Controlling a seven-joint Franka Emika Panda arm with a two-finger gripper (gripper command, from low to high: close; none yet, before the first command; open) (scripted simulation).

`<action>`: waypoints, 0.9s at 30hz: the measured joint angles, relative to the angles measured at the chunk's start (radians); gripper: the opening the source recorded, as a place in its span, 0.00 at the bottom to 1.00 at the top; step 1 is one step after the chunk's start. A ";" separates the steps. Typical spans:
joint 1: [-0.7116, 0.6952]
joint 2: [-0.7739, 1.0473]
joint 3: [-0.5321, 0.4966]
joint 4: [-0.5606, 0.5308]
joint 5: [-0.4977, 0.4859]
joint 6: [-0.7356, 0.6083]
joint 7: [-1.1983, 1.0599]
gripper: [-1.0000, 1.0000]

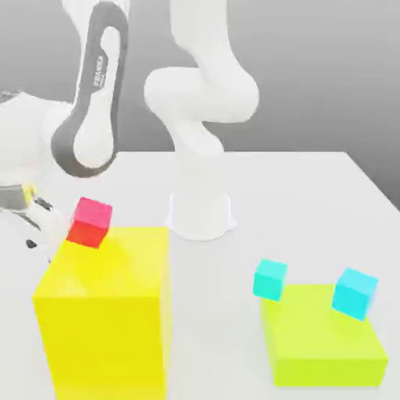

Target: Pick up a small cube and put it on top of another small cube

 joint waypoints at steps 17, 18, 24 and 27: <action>-0.259 0.154 0.437 -0.121 0.130 0.356 0.166 0.00; -0.260 0.154 0.437 -0.121 0.129 0.356 0.167 0.00; -0.233 0.110 0.400 -0.130 0.083 0.321 0.202 0.00; -0.215 0.006 0.339 -0.150 -0.057 0.238 0.303 0.00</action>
